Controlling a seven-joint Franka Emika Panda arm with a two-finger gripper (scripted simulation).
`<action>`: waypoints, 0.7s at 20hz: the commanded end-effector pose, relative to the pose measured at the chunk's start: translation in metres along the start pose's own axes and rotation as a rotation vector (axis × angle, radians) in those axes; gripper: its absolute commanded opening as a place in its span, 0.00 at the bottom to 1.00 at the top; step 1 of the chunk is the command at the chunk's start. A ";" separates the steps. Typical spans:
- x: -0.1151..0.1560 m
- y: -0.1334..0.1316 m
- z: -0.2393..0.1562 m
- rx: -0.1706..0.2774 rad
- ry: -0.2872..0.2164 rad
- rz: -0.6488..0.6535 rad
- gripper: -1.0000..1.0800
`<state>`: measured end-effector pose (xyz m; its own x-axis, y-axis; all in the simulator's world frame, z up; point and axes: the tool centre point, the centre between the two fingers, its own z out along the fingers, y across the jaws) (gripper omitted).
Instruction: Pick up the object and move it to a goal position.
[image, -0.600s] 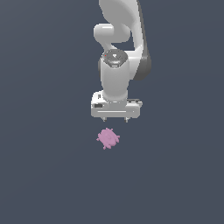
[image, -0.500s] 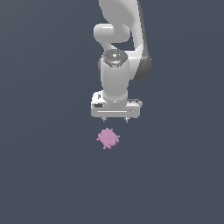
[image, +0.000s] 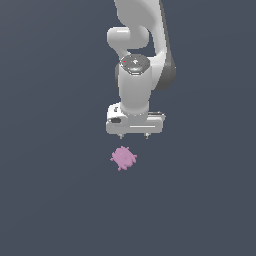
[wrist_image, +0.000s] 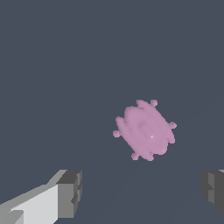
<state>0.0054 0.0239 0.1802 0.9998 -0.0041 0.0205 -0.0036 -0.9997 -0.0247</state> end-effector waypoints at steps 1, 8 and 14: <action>0.000 0.000 0.000 0.000 0.000 0.000 1.00; 0.001 -0.001 0.005 0.006 0.003 0.048 1.00; 0.003 -0.004 0.015 0.018 0.008 0.146 1.00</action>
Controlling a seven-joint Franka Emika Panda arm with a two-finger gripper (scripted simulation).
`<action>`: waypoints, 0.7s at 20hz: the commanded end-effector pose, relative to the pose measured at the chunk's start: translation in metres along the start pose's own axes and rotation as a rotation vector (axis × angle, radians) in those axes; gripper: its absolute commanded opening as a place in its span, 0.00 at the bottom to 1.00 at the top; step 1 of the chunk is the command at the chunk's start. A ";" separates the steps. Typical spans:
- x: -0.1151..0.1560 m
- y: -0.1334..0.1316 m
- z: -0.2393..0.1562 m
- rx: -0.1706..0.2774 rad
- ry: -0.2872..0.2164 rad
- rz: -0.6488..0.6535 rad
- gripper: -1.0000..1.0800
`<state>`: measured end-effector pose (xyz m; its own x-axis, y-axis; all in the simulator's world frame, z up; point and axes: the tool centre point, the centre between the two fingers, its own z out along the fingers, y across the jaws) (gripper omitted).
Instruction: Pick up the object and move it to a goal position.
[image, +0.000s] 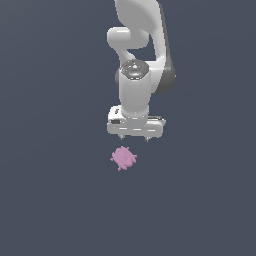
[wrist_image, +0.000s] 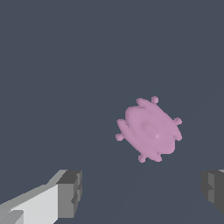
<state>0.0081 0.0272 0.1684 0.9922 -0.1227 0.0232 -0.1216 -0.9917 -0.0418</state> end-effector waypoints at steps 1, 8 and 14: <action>0.001 -0.001 0.005 0.006 0.002 0.049 1.00; 0.003 -0.005 0.024 0.026 0.010 0.243 1.00; 0.005 -0.007 0.043 0.043 0.017 0.428 1.00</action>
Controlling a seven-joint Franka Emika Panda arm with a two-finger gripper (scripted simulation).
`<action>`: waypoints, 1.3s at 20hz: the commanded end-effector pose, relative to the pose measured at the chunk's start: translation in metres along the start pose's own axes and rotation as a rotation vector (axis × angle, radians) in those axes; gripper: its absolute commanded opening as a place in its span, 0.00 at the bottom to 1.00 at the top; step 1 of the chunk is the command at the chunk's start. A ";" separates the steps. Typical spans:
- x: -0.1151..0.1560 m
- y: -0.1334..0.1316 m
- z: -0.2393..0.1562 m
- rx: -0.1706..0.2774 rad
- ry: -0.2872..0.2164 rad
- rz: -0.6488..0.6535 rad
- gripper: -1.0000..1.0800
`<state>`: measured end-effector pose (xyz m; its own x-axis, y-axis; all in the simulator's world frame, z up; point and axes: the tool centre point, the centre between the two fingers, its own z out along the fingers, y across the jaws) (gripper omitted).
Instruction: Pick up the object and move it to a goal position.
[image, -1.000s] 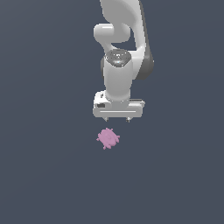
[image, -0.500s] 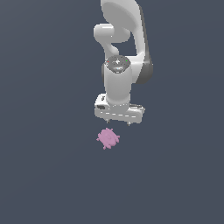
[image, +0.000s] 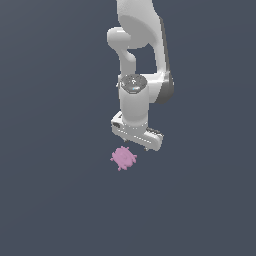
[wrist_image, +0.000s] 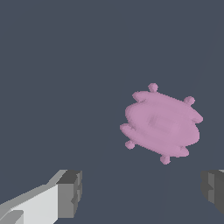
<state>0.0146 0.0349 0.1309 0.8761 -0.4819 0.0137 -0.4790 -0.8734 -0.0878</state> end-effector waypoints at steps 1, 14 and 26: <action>0.000 -0.001 0.008 0.007 0.003 0.079 1.00; 0.002 -0.001 0.046 0.035 0.022 0.482 1.00; 0.004 0.005 0.077 0.057 0.046 0.830 1.00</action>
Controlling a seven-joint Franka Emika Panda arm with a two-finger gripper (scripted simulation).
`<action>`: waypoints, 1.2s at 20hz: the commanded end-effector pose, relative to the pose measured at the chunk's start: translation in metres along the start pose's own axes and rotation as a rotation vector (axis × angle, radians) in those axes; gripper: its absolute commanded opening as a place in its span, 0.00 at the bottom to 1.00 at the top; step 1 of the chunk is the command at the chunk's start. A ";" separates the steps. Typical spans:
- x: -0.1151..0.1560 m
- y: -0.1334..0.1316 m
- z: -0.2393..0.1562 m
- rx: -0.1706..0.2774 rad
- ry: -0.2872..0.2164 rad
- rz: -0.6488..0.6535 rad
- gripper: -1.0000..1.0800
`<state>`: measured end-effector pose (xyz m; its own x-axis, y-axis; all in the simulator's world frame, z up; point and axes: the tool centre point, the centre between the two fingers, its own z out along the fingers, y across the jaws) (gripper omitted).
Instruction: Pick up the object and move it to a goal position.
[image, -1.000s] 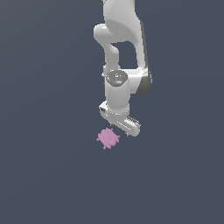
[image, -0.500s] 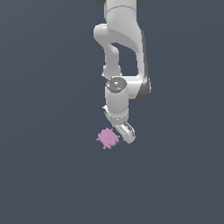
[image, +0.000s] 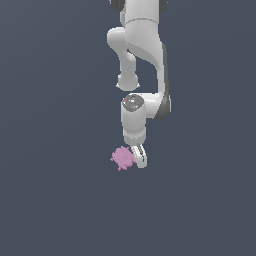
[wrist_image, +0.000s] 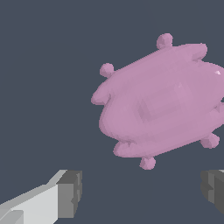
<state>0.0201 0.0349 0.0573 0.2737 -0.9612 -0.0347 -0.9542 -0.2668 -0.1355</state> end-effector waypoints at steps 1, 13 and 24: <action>0.001 0.001 0.005 0.005 0.005 0.061 1.00; 0.004 0.003 0.016 0.016 0.017 0.194 1.00; 0.004 0.004 0.039 0.016 0.016 0.194 1.00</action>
<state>0.0220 0.0325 0.0242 0.0836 -0.9955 -0.0454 -0.9866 -0.0763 -0.1440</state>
